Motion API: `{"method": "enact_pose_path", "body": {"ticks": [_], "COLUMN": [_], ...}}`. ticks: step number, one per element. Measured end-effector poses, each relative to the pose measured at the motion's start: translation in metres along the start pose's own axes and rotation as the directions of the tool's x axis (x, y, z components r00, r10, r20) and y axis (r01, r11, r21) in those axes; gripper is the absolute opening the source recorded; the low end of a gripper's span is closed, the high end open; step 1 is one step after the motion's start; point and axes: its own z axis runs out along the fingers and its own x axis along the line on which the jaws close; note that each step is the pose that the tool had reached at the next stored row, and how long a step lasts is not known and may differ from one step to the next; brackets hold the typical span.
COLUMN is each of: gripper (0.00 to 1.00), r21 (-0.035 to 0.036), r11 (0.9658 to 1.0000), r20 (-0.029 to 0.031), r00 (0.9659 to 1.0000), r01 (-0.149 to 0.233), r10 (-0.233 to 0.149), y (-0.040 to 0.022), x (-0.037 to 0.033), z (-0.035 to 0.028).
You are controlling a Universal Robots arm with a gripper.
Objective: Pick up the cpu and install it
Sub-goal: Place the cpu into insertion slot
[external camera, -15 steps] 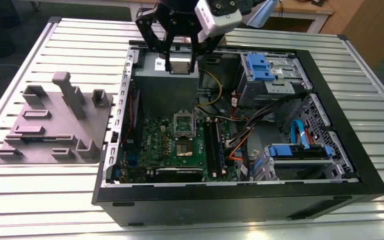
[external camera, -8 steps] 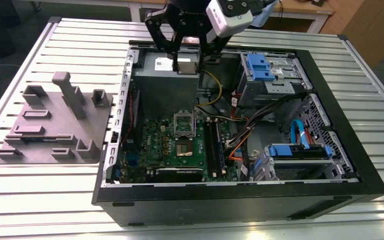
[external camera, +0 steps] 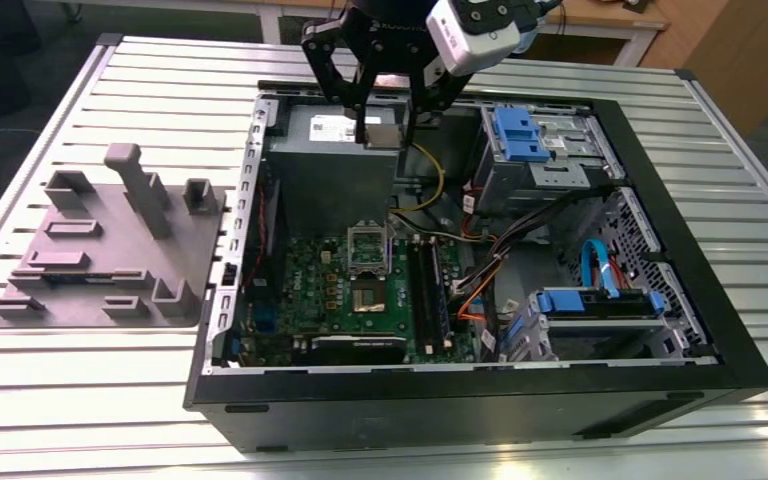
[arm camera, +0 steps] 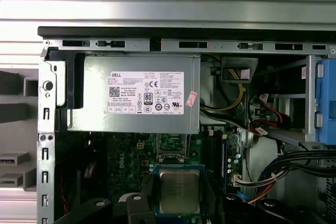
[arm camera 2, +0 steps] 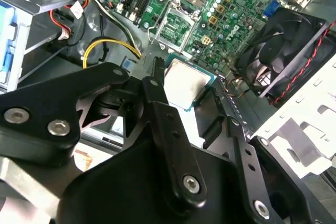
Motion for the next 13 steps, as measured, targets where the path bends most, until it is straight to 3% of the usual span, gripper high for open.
{"method": "enact_pose_path", "body": {"ticks": [13], "gripper": [0.47], "r21": [0.0008], "r11": [1.0000], "r20": [0.0000], "r00": [1.0000], "r01": [0.000], "r10": [0.000], "y": [-0.0015], "x": [0.0000], "z": [0.0003]}}
